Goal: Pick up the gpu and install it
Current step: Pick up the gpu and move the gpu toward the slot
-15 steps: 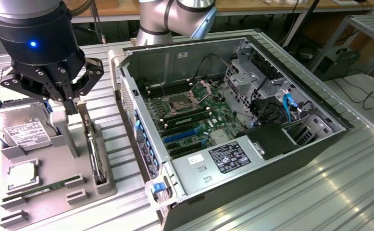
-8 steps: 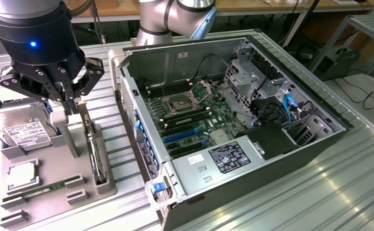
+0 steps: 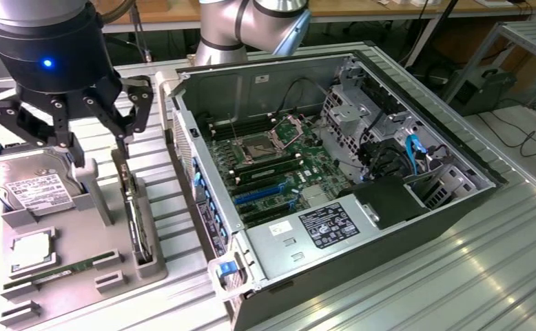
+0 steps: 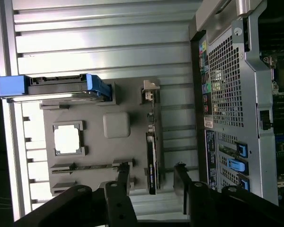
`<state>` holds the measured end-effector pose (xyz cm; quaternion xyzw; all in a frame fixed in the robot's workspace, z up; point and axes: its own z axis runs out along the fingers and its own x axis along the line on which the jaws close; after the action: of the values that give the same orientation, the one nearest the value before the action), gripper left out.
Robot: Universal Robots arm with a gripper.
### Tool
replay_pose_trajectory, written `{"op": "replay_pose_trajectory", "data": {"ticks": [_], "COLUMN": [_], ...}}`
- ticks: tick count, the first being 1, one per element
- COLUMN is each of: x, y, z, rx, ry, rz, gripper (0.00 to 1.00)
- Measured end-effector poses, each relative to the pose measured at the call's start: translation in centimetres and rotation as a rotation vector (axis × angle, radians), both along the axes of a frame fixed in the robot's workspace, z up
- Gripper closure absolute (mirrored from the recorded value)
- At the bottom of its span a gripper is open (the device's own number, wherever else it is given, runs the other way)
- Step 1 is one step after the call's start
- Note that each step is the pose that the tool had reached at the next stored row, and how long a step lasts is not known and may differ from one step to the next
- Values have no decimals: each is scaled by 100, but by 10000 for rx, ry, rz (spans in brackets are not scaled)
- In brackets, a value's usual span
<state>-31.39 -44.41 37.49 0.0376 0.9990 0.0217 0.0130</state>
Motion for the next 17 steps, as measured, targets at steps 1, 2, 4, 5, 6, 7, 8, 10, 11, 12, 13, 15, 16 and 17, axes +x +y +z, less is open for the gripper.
{"op": "replay_pose_trajectory", "data": {"ticks": [1, 2, 4, 5, 6, 7, 8, 10, 11, 12, 13, 15, 16, 17], "x": [0, 1, 13, 23, 30, 30, 31, 31, 31, 31, 31, 30, 30, 30], "y": [0, 3, 4, 5, 4, 4, 4, 4, 4, 4, 4, 5, 5, 4], "z": [-2, -18, -64, -77, -100, -121, -134, -167, -183, -200, -215, -257, -270, -282], "rx": [1, 2, 0, -3, -7, -18, -35, -58, -58, -59, -59, -58, -59, -58], "ry": [-1, -2, 5, 10, 12, 13, 14, 14, 14, 16, 18, 34, 48, 56], "rz": [6, 51, 170, 217, 285, 321, 345, 389, 401, 404, 405, 405, 404, 405], "gripper": [46, 46, 34, 34, 34, 34, 34, 34, 34, 34, 34, 34, 34, 34]}}
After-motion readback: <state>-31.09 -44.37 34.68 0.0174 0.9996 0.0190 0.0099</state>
